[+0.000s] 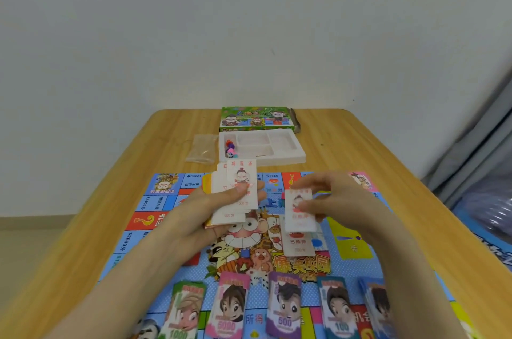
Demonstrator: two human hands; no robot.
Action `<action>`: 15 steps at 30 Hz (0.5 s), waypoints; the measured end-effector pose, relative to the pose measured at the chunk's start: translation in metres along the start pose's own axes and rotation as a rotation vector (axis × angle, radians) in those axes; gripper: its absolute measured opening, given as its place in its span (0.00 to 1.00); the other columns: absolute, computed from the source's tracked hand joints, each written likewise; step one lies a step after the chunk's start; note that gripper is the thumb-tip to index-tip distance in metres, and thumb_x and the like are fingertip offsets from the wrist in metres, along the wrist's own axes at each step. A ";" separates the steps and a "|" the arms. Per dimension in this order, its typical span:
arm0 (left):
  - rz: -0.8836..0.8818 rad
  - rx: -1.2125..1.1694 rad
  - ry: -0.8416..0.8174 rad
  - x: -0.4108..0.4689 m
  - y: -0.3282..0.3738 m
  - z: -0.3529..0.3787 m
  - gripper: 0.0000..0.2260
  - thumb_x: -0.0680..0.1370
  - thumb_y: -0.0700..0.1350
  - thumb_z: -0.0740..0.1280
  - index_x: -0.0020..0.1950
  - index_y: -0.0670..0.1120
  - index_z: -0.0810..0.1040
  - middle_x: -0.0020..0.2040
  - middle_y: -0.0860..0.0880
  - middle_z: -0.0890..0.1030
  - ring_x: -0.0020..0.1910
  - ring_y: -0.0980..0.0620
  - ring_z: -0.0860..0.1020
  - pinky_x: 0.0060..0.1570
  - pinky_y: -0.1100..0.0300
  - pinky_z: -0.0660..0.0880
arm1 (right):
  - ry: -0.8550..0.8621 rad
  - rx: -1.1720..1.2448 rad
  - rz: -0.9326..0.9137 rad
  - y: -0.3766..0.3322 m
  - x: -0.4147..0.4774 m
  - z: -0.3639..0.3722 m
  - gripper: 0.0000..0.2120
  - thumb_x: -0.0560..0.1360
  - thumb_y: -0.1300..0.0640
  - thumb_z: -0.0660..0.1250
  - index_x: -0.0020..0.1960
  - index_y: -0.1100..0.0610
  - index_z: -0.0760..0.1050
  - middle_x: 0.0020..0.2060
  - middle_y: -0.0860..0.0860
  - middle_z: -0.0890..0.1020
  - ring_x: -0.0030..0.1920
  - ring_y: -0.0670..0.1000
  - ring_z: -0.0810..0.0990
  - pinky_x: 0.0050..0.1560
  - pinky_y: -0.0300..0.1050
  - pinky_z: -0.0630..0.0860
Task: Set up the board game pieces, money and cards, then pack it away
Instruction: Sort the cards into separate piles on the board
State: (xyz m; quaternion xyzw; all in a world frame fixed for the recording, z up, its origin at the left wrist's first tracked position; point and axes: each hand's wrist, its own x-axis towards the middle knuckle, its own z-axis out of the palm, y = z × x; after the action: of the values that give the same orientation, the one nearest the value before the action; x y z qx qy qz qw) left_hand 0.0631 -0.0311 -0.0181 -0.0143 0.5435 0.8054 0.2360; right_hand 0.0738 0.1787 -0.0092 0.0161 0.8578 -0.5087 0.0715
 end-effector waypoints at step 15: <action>-0.016 0.041 -0.007 -0.004 0.001 0.003 0.18 0.66 0.40 0.69 0.56 0.44 0.79 0.49 0.44 0.85 0.44 0.52 0.84 0.34 0.61 0.81 | -0.062 -0.457 0.057 0.012 0.009 0.019 0.12 0.71 0.53 0.73 0.46 0.51 0.70 0.40 0.43 0.69 0.38 0.42 0.69 0.32 0.35 0.65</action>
State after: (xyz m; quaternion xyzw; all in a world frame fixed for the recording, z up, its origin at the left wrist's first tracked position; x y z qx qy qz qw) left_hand 0.0665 -0.0305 -0.0150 -0.0109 0.5589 0.7923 0.2444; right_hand 0.0684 0.1674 -0.0293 0.0080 0.9473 -0.2992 0.1141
